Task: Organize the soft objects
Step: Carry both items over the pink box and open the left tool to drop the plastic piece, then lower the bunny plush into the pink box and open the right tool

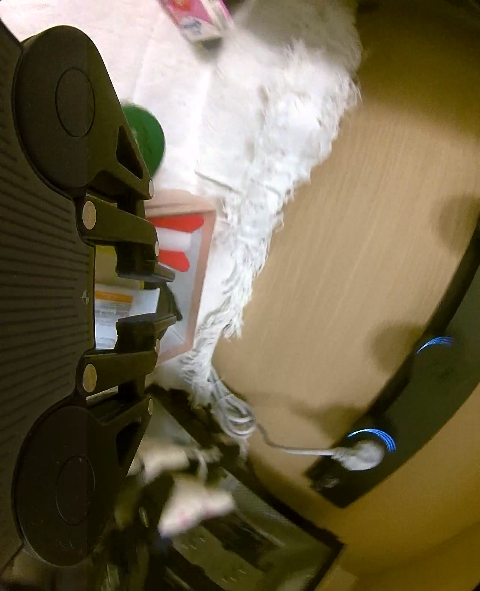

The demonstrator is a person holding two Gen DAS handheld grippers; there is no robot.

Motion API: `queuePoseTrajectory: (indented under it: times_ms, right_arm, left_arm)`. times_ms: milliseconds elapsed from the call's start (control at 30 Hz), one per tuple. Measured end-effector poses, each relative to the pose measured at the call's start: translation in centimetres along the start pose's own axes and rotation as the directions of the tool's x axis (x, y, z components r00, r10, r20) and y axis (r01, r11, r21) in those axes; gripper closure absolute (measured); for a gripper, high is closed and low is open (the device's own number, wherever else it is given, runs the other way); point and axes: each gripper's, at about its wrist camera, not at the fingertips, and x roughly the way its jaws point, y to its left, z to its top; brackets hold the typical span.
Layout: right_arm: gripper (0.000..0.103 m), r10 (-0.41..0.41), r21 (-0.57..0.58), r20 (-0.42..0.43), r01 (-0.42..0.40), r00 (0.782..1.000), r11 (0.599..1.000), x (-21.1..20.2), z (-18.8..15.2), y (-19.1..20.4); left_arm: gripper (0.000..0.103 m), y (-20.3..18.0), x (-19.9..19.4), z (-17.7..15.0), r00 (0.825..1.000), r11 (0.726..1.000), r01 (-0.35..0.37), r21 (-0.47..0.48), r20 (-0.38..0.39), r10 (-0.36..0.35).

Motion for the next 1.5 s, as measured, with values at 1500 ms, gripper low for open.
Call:
queuePoseTrajectory:
  times_ms: [1500]
  right_arm:
    - [0.065, -0.053, 0.024, -0.124, 0.057, 0.991, 0.998, 14.4, -1.2, 7.7]
  left_arm:
    - [0.083, 12.9, -11.9, -6.3, 0.93, 0.925, -0.344, 0.161, -0.076, 0.36]
